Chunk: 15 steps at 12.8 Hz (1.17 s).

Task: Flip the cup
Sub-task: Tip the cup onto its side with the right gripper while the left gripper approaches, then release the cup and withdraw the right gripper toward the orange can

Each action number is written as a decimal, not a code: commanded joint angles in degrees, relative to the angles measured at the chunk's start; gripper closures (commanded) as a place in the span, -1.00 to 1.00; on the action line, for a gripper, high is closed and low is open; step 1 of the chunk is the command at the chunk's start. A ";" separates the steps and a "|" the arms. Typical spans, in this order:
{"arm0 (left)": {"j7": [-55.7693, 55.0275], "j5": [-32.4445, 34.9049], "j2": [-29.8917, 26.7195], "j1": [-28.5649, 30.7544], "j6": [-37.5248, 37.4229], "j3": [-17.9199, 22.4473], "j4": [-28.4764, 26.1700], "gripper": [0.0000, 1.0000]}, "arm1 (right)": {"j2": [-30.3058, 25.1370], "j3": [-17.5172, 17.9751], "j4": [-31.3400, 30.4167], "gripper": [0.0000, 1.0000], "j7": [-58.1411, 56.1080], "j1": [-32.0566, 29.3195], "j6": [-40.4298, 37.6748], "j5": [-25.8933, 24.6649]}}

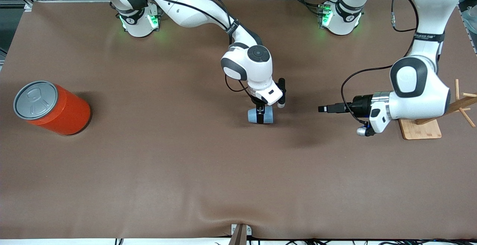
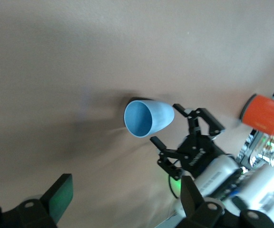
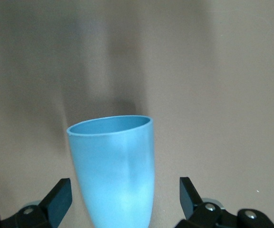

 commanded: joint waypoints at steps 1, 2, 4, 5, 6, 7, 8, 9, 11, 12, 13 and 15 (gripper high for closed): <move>9.41 -5.06 3.37 0.87 -0.46 -0.23 -0.68 -1.00 | -3.11 0.71 -0.73 -1.00 0.57 -0.65 -3.08 -0.32; 11.79 -7.17 4.16 1.31 -0.46 -0.23 -1.38 -1.00 | -3.90 0.89 -0.64 -1.00 0.48 -1.08 -3.61 -0.14; 14.45 -9.29 5.31 1.31 -0.46 -0.23 -2.00 -1.00 | -4.95 1.07 -0.38 -1.00 0.57 -1.79 -4.84 1.08; 15.24 -9.82 5.57 1.22 -0.46 -0.23 -2.26 -1.00 | -5.66 1.07 -0.29 -1.00 0.57 -2.75 -5.28 2.48; 16.38 -10.61 6.27 1.14 -0.46 -0.32 -2.26 -1.00 | -6.79 1.07 -0.12 -1.00 0.74 -3.89 -6.15 3.72; 18.22 -11.66 7.24 1.13 -0.46 -0.32 -2.26 -1.00 | -8.46 0.63 -0.12 -1.00 0.66 -4.86 -7.20 4.42; 19.98 -13.15 8.29 0.79 -0.46 -0.32 -2.26 -1.00 | -10.13 0.63 -0.12 -1.00 0.66 -7.74 -8.87 5.21; 21.12 -14.21 9.08 0.43 -0.46 -0.32 -2.61 -1.00 | -11.54 0.63 0.06 -1.00 0.66 -11.51 -10.45 7.31; 21.13 -17.80 8.83 0.69 -0.55 -2.76 -4.80 -1.00 | -14.70 0.89 0.06 -1.00 0.57 -19.33 -11.61 10.83; 21.14 -18.43 9.18 0.35 -0.46 -2.78 -4.55 -1.00 | -16.19 0.98 -0.03 -1.00 0.57 -22.50 -11.70 11.89; 21.22 -18.70 10.22 0.08 -0.03 -2.78 -4.29 -1.00 | -18.30 0.89 -0.29 -1.00 0.66 -25.06 -12.74 12.95; 21.40 -20.45 11.55 -0.71 0.33 -3.13 -3.24 -1.00 | -21.81 0.54 -0.20 -1.00 0.75 -29.27 -16.51 12.69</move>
